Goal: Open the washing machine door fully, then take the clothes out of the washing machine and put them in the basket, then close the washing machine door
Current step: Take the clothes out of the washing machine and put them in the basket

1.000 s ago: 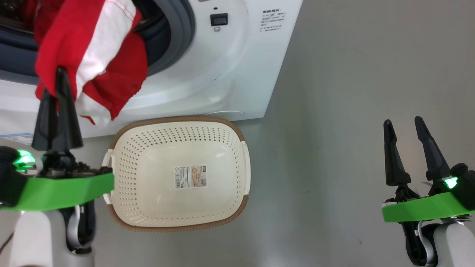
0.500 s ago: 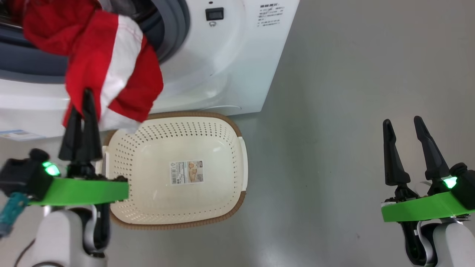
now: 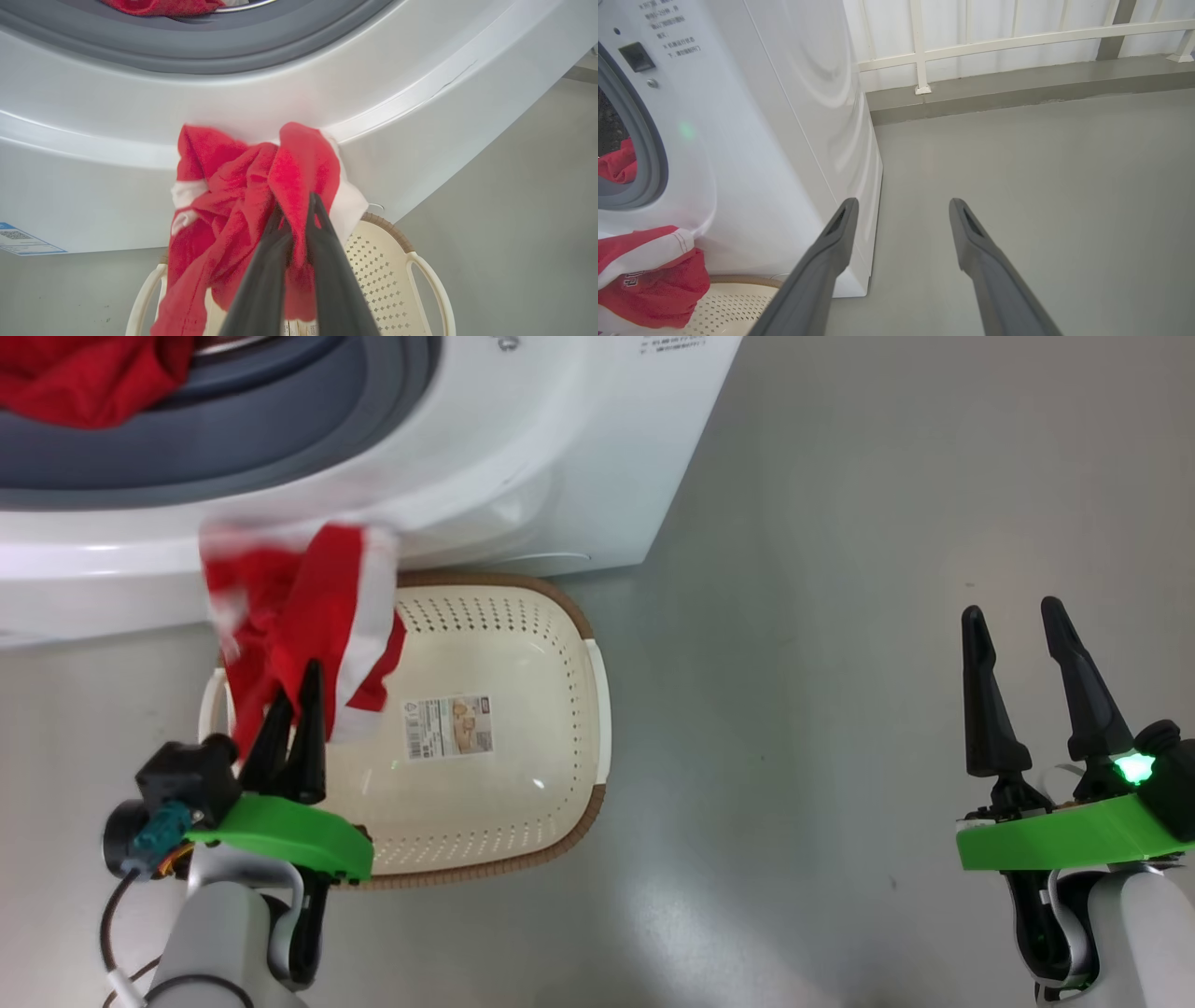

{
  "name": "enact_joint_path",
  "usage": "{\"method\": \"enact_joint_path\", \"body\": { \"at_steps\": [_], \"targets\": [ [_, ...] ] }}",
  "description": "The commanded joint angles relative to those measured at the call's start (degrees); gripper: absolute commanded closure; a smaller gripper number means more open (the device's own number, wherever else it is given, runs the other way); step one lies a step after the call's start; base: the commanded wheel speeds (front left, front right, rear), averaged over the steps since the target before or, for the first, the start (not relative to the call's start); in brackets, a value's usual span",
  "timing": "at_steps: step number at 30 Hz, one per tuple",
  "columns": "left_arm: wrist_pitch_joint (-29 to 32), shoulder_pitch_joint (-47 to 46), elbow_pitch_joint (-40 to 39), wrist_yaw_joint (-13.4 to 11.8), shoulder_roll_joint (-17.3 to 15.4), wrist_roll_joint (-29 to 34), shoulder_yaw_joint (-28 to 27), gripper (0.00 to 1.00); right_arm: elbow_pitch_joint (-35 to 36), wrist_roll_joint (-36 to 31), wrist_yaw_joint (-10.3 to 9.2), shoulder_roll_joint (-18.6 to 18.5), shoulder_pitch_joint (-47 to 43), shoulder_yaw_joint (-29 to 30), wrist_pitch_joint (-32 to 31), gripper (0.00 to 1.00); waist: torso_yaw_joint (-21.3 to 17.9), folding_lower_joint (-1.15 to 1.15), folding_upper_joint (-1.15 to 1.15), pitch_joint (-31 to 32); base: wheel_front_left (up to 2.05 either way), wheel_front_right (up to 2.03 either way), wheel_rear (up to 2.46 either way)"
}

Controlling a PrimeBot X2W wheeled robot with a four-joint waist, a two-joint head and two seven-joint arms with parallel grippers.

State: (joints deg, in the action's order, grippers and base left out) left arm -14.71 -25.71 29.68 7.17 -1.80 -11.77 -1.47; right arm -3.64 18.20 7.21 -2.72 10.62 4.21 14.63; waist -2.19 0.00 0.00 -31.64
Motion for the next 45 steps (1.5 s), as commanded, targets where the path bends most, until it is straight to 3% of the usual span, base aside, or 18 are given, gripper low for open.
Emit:
{"method": "enact_joint_path", "body": {
  "at_steps": [1, 15, 27, 29, 30, 37, 38, 40, 41, 42, 45],
  "targets": [
    [-0.3, -0.7, 0.8, 0.3, -1.1, 0.8, -1.4, 1.00, 1.6, 0.1, 0.28, -0.2, 0.2, -1.5, 0.4, 0.00, -0.5, 0.00, 0.00, -1.3, 0.00, 0.00, 0.00],
    [-0.3, -6.9, 12.0, 0.3, -1.1, 1.0, 1.0, 1.00, 2.9, -0.5, 0.28, -0.2, 0.3, -1.6, 0.4, 0.00, 0.1, 0.00, 0.00, -6.6, 0.00, 0.00, 0.00],
    [-0.3, -13.6, 24.1, 0.3, -1.1, -4.0, 6.7, 1.00, 4.5, -1.4, 0.28, -0.2, 0.9, -0.7, 0.4, 0.00, 0.5, 0.00, 0.00, -12.3, 0.00, 0.00, 0.00],
    [-0.3, -14.5, 25.3, 0.3, -1.1, -4.3, 7.4, 0.80, 4.7, -1.5, 0.28, -0.2, 1.0, -0.6, 0.4, 0.00, 0.5, 0.00, 0.00, -12.7, 0.00, 0.00, 0.00],
    [-0.3, -14.8, 25.7, 0.3, -1.1, -4.6, 7.5, 0.76, 4.8, -1.5, 0.28, -0.2, 1.0, -0.5, 0.4, 0.00, 0.5, 0.00, 0.00, -12.8, 0.00, 0.00, 0.00],
    [-0.3, -15.8, 26.9, 0.3, -1.7, -5.8, 7.6, 0.80, 4.7, -1.5, 0.28, -0.2, 1.5, -0.5, 0.4, 0.00, 0.4, 0.00, 0.00, -13.1, 0.00, 0.00, 0.00],
    [-0.3, -15.8, 27.0, 0.3, -1.7, -5.9, 7.6, 0.77, 4.7, -1.5, 0.28, -0.2, 1.6, -0.5, 0.4, 0.00, 0.4, 0.00, 0.00, -13.0, 0.00, 0.00, 0.00],
    [-0.3, -15.7, 27.3, 0.3, -1.7, -6.4, 7.7, 0.53, 4.6, -1.3, 0.28, -0.2, 1.7, -0.6, 0.4, 0.00, 0.3, 0.00, 0.00, -12.7, 0.00, 0.00, 0.00],
    [-0.3, -15.6, 27.4, 0.3, -1.7, -6.6, 7.9, 0.14, 4.5, -1.3, 0.28, -0.2, 1.8, -0.7, 0.4, 0.00, 0.3, 0.00, 0.00, -12.5, 0.00, 0.00, 0.00],
    [-0.3, -15.5, 27.5, 0.3, -1.7, -6.8, 8.0, 0.00, 4.4, -1.2, 0.28, -0.2, 1.8, -0.7, 0.4, 0.00, 0.3, 0.00, 0.00, -12.2, 0.00, 0.00, 0.00],
    [-0.3, -15.0, 27.3, 0.3, -1.7, -7.4, 7.9, 0.00, 4.0, -1.1, 0.28, -0.2, 1.8, -0.8, 0.4, 0.00, 0.4, 0.00, 0.00, -11.2, 0.00, 0.00, 0.00]
  ]
}}
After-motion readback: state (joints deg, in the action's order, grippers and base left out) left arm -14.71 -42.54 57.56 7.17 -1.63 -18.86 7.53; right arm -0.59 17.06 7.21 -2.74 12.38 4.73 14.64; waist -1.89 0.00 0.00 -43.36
